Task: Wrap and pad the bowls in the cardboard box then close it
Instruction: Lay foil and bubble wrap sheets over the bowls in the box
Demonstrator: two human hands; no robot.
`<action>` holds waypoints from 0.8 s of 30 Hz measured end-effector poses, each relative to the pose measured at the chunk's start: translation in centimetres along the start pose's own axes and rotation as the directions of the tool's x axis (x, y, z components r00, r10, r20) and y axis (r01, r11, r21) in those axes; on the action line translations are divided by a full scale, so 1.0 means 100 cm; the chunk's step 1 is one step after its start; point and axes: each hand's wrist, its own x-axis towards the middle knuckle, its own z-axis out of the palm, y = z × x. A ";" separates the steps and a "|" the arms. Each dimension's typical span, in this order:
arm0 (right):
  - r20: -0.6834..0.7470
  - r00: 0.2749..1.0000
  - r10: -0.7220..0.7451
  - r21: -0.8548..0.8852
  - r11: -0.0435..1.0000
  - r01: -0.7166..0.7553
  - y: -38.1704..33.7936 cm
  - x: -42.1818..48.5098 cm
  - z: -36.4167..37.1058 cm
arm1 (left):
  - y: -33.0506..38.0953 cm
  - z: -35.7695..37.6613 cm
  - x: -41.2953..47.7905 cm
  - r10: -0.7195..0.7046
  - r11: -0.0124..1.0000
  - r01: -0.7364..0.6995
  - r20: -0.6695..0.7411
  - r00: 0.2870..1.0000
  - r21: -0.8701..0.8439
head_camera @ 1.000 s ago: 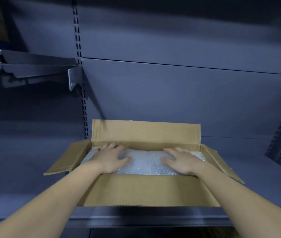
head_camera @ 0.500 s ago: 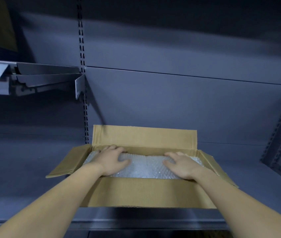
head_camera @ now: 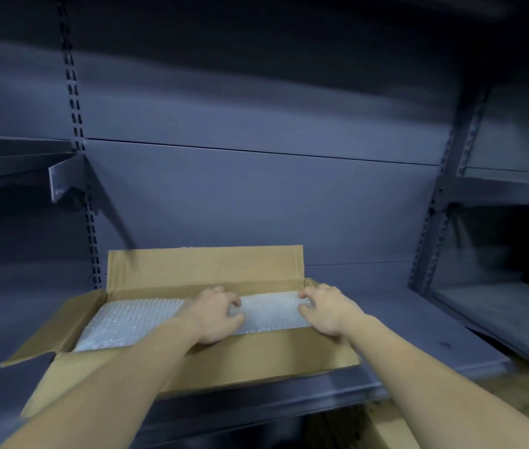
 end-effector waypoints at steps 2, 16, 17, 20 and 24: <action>-0.003 1.000 0.029 0.022 0.999 -0.029 0.013 -0.008 -0.001 | 0.016 0.005 0.005 0.032 0.999 -0.032 -0.001 0.999 0.001; -0.047 0.960 0.275 0.275 0.928 -0.253 0.063 -0.031 0.014 | 0.062 0.030 0.016 0.116 0.992 -0.117 -0.020 0.993 -0.043; -0.060 0.957 0.285 0.311 0.916 -0.253 0.063 -0.031 0.015 | 0.062 0.029 0.015 0.120 0.992 -0.121 -0.020 0.993 -0.040; -0.172 0.941 0.293 0.338 0.915 -0.223 0.064 -0.031 0.015 | 0.060 0.023 0.012 0.138 0.990 -0.138 -0.030 0.990 -0.006; -0.327 0.893 0.308 0.328 0.924 -0.198 0.060 -0.035 0.006 | 0.047 0.017 0.006 0.101 0.995 -0.101 -0.026 0.995 0.006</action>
